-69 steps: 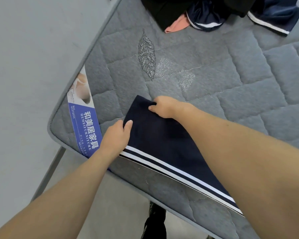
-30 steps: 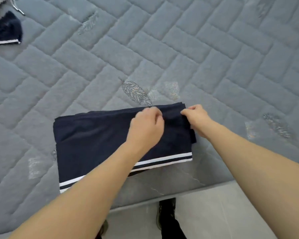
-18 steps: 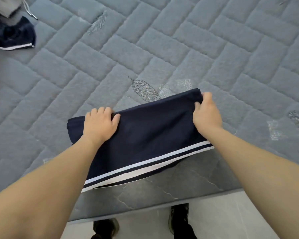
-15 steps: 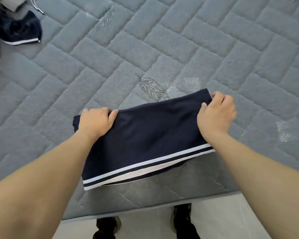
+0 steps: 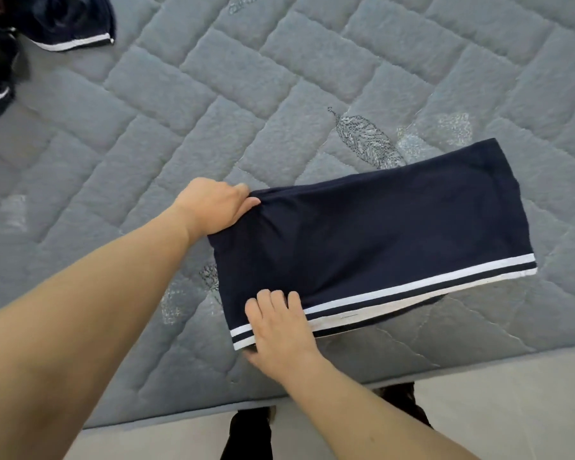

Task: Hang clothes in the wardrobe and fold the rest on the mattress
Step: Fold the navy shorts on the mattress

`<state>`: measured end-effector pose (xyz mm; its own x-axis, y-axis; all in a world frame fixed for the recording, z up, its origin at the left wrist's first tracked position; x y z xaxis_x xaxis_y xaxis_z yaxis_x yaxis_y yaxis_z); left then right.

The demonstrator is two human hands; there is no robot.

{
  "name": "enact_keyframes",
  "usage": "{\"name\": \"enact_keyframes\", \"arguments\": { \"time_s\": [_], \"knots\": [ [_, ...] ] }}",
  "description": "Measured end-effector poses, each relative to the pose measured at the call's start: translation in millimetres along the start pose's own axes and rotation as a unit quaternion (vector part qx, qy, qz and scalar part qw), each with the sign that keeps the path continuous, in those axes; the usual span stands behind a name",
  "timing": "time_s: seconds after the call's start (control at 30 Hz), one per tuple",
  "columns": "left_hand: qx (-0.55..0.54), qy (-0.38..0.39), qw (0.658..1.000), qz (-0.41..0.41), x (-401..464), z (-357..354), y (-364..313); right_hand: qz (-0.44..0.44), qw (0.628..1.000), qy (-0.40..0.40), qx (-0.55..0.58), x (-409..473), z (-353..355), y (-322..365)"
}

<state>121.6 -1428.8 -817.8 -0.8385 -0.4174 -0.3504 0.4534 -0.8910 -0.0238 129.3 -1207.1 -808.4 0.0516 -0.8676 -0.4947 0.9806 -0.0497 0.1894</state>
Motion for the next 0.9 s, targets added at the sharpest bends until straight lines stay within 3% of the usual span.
{"name": "enact_keyframes", "arguments": {
  "time_s": [0.13, 0.23, 0.37, 0.43, 0.5, 0.53, 0.6, 0.77, 0.83, 0.9],
  "knots": [
    [-0.093, -0.034, 0.991, 0.089, -16, -5, 17, -0.069, 0.995, 0.058, -0.05, 21, -3, 19],
    [-0.197, 0.007, 0.968, 0.158, -36, -18, 32, -0.082, 0.992, 0.078, -0.061, 25, 2, 27],
    [-0.441, 0.116, 0.85, 0.264, -39, -24, 35, -0.075, 0.988, 0.066, 0.121, 22, 30, 2],
    [-0.545, 0.091, 0.781, 0.291, -27, 0, 29, -0.126, 0.94, 0.087, 0.305, 11, 44, -36],
    [-0.637, 0.074, 0.718, 0.271, -5, 32, 10, -0.204, 0.846, 0.078, 0.486, -9, 54, -84],
    [-0.658, 0.08, 0.706, 0.249, 8, 50, -5, -0.235, 0.805, 0.059, 0.541, -20, 60, -109],
    [-0.658, 0.11, 0.715, 0.211, 36, 84, -40, -0.283, 0.735, 0.019, 0.616, -44, 71, -161],
    [-0.579, 0.223, 0.779, 0.089, 113, 154, -127, -0.369, 0.541, -0.087, 0.751, -105, 72, -275],
    [-0.451, 0.172, 0.874, 0.061, 155, 175, -144, -0.396, 0.466, -0.15, 0.777, -126, 69, -315],
    [-0.282, 0.061, 0.957, 0.037, 194, 199, -168, -0.434, 0.393, -0.213, 0.782, -144, 62, -347]
  ]
}}
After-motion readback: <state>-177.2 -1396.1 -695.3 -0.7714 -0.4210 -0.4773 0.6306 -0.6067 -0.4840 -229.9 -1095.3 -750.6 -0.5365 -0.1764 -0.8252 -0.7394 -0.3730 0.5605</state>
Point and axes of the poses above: each hand's wrist, its own x-axis towards the middle knuckle, its own z-axis out of the back of the hand, y = z × x, the point moved 8 cm from there along x, towards the middle knuckle, and after that the axes turned 7 degrees about -z, right-handed, at the moved point
